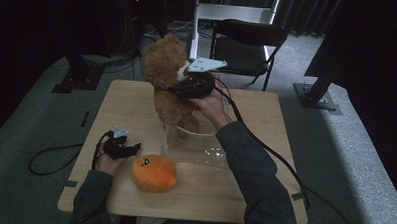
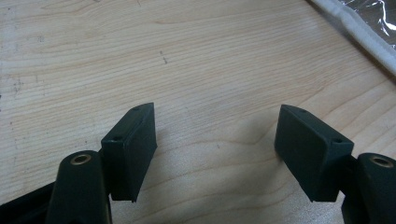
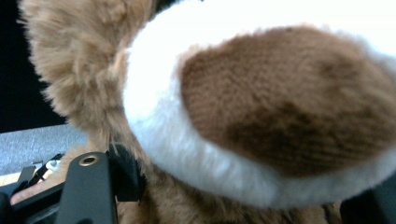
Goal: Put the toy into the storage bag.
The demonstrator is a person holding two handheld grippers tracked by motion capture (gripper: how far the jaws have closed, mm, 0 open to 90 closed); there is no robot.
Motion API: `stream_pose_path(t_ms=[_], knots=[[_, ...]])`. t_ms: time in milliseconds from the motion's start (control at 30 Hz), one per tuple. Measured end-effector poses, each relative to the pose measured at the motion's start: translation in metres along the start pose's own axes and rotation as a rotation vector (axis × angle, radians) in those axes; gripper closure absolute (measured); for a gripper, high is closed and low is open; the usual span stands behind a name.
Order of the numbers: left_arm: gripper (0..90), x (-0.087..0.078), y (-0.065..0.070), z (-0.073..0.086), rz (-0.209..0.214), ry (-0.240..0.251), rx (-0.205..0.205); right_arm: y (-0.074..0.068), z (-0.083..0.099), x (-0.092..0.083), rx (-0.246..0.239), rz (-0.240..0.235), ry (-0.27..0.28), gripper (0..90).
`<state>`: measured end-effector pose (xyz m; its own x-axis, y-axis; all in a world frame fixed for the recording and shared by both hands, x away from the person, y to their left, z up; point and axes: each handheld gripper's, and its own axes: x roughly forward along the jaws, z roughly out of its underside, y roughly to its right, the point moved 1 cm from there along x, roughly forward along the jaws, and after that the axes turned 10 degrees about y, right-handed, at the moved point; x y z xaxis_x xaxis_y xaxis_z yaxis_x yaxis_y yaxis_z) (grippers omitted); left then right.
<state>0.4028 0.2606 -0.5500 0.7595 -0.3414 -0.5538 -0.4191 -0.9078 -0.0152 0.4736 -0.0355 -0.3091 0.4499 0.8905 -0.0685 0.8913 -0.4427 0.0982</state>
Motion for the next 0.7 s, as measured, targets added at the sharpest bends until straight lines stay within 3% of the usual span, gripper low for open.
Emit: stream_pose_path(t_ms=[700], knots=[[30.1, 0.000, 0.000, 0.000, 0.001, -0.001, 0.000, 0.003, 0.016, 0.007, 0.010, 0.004, -0.069, 30.5]])
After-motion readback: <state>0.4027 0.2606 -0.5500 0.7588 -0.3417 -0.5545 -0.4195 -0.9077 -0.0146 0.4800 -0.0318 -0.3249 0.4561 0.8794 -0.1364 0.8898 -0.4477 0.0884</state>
